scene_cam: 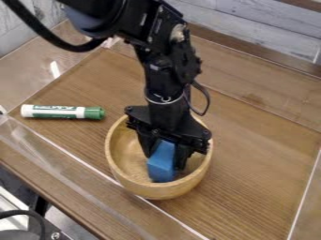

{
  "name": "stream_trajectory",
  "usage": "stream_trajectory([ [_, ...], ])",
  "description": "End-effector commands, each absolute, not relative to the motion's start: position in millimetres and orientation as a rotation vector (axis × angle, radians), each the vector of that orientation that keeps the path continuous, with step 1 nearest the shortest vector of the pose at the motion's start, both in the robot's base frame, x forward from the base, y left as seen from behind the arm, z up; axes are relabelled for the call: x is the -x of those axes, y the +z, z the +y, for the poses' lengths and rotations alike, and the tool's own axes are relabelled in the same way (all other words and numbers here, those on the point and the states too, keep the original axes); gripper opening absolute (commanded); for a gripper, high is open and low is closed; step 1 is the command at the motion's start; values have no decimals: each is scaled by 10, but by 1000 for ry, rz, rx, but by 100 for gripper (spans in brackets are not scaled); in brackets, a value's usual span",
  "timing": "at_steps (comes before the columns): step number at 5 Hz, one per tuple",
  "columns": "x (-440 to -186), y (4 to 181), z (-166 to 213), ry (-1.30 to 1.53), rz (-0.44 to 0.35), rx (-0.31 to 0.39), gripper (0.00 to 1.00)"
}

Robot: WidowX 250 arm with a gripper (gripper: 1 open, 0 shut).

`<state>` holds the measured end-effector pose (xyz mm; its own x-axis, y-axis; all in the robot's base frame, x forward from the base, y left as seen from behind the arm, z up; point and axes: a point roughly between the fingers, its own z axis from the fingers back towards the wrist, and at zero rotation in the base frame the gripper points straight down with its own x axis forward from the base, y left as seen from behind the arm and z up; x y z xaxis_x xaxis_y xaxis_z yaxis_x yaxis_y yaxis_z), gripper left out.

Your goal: Remove the blue block from inside the brown bowl and put it on the table

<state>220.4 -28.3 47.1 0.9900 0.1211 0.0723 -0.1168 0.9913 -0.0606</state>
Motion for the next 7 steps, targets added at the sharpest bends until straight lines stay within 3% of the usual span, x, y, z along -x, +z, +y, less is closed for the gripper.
stream_trajectory([
  [1,-2321,587,-321,106,-124,60,0],
  [3,-2341,598,-328,111,-123,55,0],
  [4,-2353,600,-332,117,-124,53,100],
  [7,-2356,558,-330,134,-126,51,100],
])
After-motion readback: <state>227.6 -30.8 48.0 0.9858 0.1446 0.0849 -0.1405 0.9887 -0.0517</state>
